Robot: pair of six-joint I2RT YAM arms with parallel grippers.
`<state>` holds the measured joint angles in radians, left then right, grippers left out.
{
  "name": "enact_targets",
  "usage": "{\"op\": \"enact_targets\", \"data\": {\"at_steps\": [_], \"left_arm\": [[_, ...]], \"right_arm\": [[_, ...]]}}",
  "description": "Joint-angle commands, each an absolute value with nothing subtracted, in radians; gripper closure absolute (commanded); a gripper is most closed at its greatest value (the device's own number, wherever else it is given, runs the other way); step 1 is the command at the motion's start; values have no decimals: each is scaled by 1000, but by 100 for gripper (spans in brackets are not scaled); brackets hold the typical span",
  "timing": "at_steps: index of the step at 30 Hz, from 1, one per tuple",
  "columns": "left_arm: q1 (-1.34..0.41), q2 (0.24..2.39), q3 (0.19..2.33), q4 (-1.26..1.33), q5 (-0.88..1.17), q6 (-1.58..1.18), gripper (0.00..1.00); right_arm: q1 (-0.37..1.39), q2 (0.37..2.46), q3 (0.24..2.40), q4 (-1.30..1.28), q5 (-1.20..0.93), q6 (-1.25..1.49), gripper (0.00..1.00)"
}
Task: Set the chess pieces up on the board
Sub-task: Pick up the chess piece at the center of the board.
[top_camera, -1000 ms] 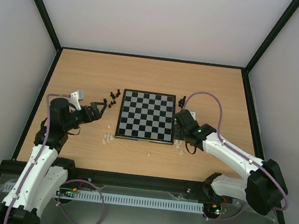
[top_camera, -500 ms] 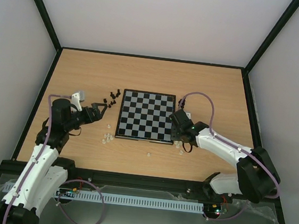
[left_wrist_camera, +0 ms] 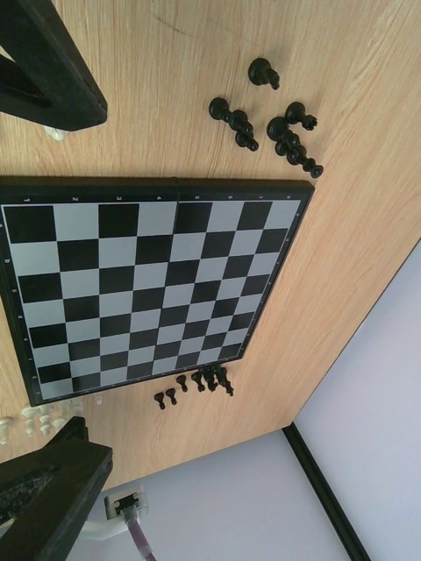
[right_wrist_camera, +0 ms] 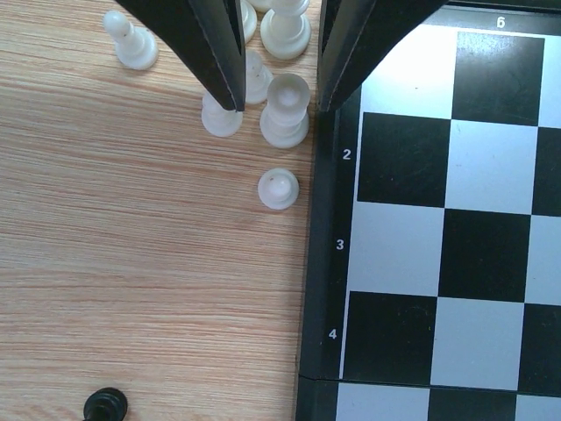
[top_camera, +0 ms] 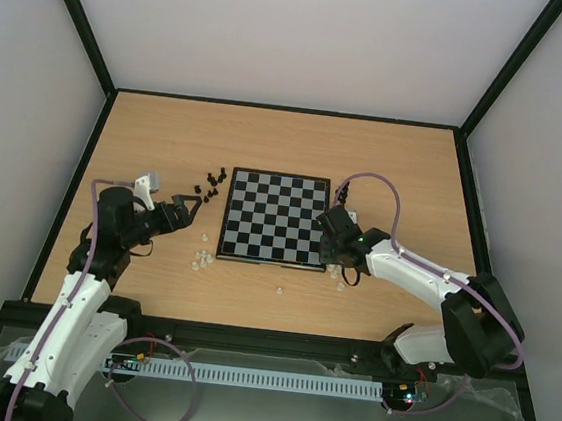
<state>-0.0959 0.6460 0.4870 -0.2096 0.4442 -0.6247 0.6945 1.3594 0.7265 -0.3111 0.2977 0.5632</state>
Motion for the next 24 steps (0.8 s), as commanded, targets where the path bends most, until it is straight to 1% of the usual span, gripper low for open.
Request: {"op": "enact_targets", "data": {"at_steps": [1, 6, 14, 19, 24], "left_arm": [[-100, 633, 477, -199, 443, -634, 1], [-100, 627, 474, -202, 441, -635, 0], [-100, 628, 476, -204, 440, -634, 1], [-100, 631, 479, -204, 439, -633, 0], [-101, 637, 480, -201, 438, -631, 1]], "right_arm": [[699, 1376, 756, -330, 326, 560, 76], [700, 1390, 763, -326, 328, 557, 77], [699, 1414, 769, -317, 332, 552, 82], [701, 1422, 774, -322, 338, 550, 83], [700, 1427, 778, -324, 342, 548, 87]]}}
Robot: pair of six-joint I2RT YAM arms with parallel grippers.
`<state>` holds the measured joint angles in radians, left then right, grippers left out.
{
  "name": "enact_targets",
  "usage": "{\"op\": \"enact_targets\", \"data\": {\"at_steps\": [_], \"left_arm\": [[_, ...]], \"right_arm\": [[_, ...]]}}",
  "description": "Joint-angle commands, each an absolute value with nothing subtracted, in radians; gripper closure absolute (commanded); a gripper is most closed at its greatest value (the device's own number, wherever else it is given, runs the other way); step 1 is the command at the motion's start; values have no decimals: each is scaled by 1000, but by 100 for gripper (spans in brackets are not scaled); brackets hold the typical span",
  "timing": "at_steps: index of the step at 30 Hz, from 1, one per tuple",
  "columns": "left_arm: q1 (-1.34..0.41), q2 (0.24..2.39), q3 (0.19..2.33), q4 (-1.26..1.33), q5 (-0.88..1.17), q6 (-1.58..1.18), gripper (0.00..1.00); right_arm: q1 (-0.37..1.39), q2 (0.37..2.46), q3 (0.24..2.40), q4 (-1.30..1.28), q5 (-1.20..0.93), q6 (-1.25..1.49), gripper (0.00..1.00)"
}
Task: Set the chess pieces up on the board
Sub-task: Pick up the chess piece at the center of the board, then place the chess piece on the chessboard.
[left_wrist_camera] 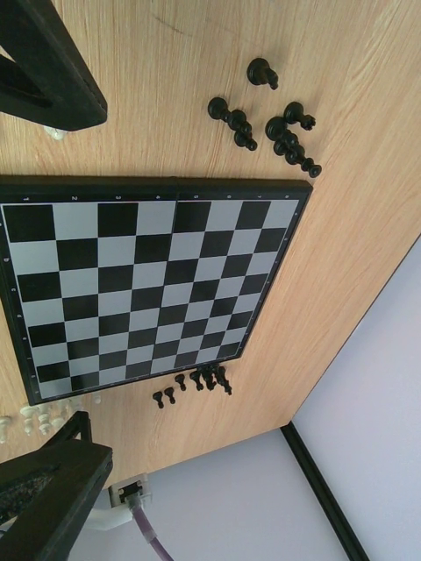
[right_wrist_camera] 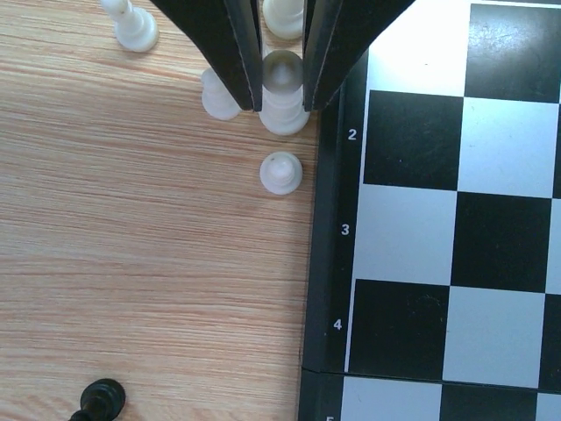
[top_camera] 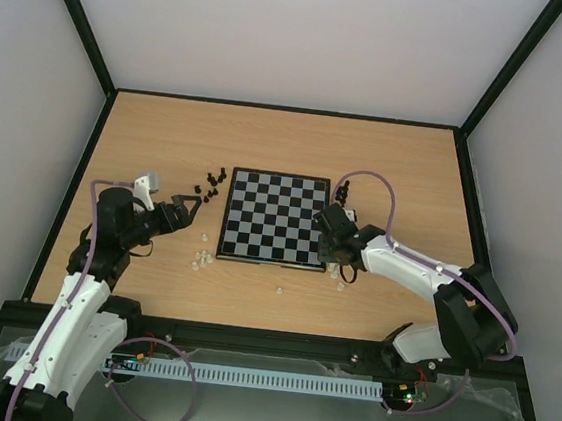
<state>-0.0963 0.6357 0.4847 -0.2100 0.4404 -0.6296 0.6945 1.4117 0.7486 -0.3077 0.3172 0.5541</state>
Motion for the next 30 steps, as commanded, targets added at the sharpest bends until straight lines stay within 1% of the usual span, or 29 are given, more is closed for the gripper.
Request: {"op": "enact_targets", "data": {"at_steps": [1, 6, 16, 22, 27, 30], "left_arm": [[-101, 637, 480, -201, 438, -631, 0], [-101, 641, 484, -198, 437, -633, 0], [-101, 647, 486, -195, 430, -635, 0], [-101, 651, 496, -195, 423, -639, 0], [-101, 648, 501, -202, 412, -639, 0], [-101, 641, 496, -197, 418, -648, 0]], "right_arm": [[699, 1427, 779, -326, 341, 548, 88], [700, 1409, 795, -346, 347, 546, 91], [701, 1301, 857, -448, 315, 533, 91], [705, 1275, 871, -469, 265, 526, 91], [753, 1278, 894, -483, 263, 531, 91], [821, 1332, 931, -494, 278, 536, 91]]}}
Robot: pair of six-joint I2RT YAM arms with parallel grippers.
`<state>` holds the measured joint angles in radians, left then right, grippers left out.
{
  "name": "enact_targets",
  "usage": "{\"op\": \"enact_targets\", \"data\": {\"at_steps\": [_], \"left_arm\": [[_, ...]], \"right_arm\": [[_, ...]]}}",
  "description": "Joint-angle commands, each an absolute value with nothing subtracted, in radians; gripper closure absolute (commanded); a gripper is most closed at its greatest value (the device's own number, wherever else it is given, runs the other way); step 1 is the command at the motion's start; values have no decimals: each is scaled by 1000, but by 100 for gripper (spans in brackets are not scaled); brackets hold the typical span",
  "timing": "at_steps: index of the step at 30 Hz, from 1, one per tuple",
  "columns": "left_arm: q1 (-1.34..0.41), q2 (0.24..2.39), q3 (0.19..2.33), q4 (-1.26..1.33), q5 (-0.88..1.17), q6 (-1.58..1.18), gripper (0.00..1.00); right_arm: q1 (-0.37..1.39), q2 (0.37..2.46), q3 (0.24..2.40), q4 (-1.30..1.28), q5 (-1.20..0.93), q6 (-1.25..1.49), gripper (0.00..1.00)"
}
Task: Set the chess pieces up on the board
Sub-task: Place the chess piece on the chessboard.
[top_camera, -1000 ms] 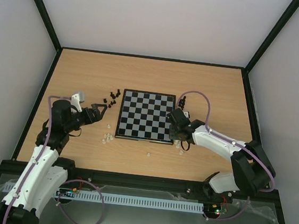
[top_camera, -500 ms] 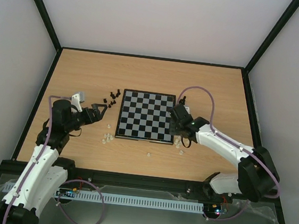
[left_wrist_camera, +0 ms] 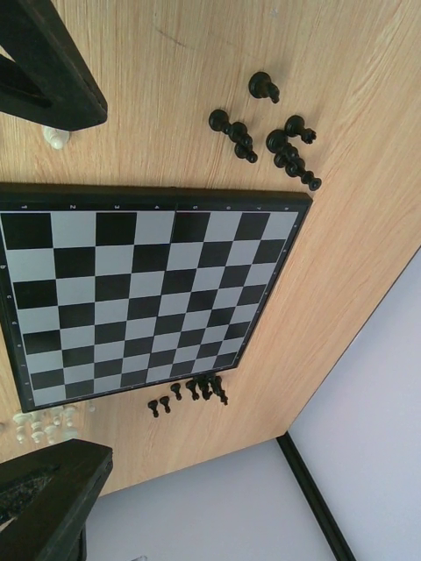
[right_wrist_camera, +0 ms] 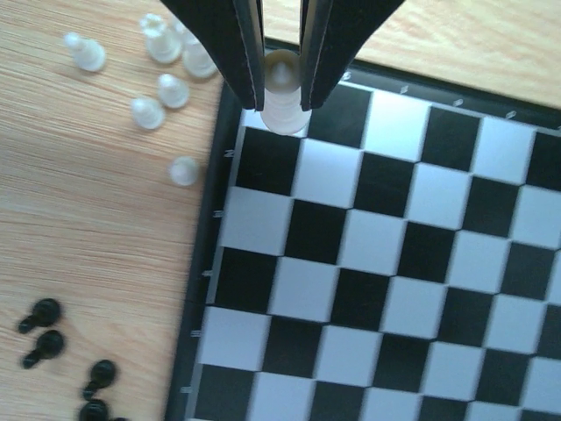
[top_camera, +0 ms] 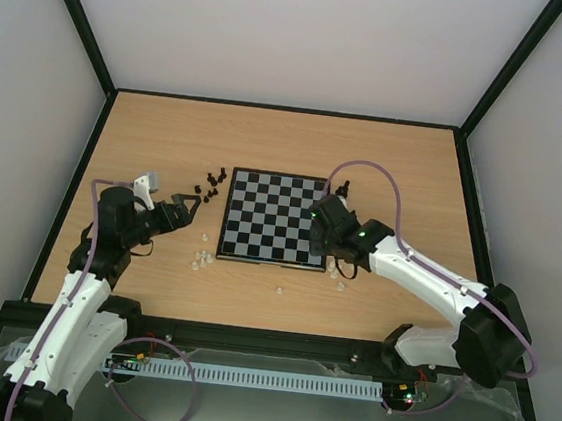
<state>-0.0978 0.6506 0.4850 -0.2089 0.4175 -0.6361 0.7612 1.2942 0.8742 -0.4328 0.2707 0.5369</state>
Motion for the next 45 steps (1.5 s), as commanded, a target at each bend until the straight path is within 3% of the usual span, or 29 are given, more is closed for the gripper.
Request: {"op": "enact_targets", "data": {"at_steps": [1, 15, 45], "left_arm": [[-101, 638, 493, -197, 420, -650, 0], [-103, 584, 476, -214, 420, -672, 0], [-103, 574, 469, -221, 420, -667, 1]], "right_arm": [[839, 1347, 943, -498, 283, 538, 91], [1033, 1596, 1140, -522, 351, 561, 91], [1077, 1830, 1277, -502, 352, 558, 90]]}}
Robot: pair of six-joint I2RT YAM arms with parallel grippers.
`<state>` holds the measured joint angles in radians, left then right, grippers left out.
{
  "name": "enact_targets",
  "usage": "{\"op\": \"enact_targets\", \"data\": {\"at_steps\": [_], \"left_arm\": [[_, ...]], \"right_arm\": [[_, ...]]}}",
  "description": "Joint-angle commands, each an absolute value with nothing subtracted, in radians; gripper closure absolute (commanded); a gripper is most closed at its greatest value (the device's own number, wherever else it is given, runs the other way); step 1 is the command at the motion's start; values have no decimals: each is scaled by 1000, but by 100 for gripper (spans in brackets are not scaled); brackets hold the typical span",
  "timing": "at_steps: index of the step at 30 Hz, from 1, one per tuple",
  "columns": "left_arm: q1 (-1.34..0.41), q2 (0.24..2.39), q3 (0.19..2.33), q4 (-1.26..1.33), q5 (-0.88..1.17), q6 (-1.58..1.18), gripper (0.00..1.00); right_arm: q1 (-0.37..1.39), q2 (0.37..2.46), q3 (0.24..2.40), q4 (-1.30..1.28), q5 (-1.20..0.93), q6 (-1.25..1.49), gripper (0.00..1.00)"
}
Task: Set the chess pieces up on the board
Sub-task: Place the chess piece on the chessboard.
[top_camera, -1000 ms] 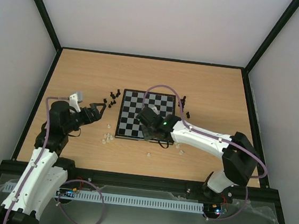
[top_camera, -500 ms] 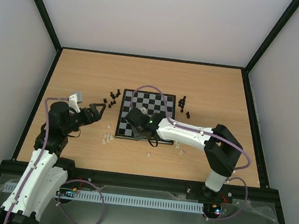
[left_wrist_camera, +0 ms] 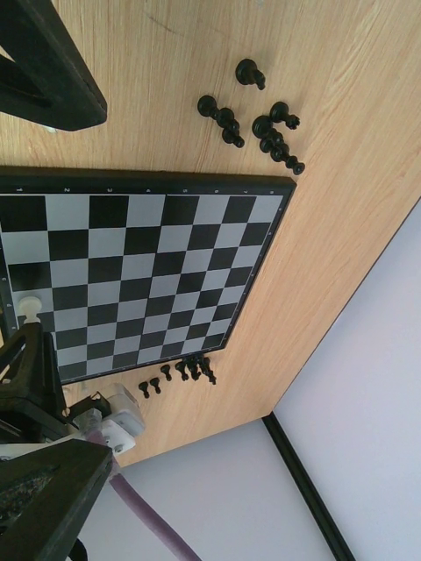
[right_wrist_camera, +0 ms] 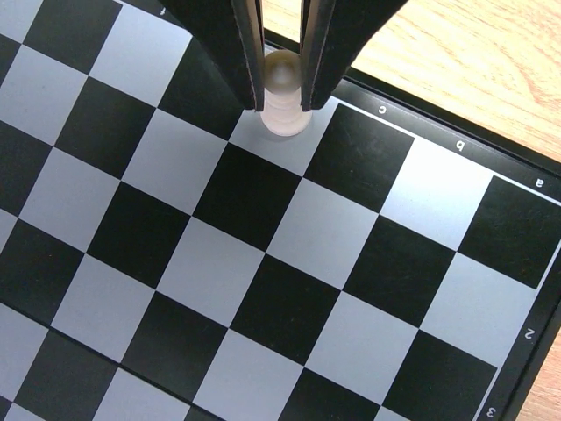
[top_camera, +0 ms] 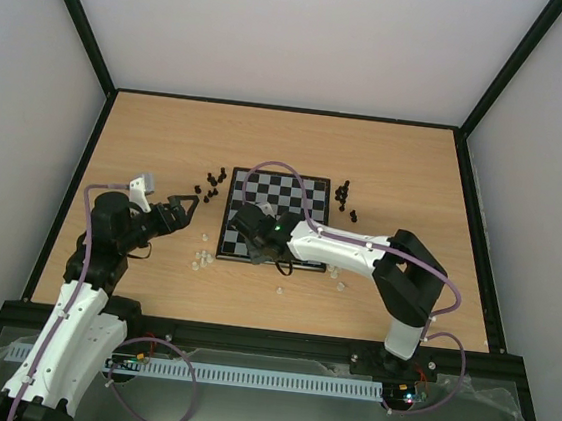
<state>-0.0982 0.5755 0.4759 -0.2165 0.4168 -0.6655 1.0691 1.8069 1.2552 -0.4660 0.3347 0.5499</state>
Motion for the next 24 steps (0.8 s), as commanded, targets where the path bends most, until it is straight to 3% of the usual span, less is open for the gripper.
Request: {"op": "enact_targets", "data": {"at_steps": [1, 16, 24], "left_arm": [[-103, 573, 468, -221, 420, -666, 0], [-103, 575, 467, -220, 416, -665, 1], [-103, 572, 468, -219, 413, -665, 0]], "right_arm": [[1076, 1834, 1278, -501, 353, 557, 90], [1075, 1833, 1281, -507, 366, 555, 79], [1077, 1772, 1278, -514, 363, 552, 63]]}}
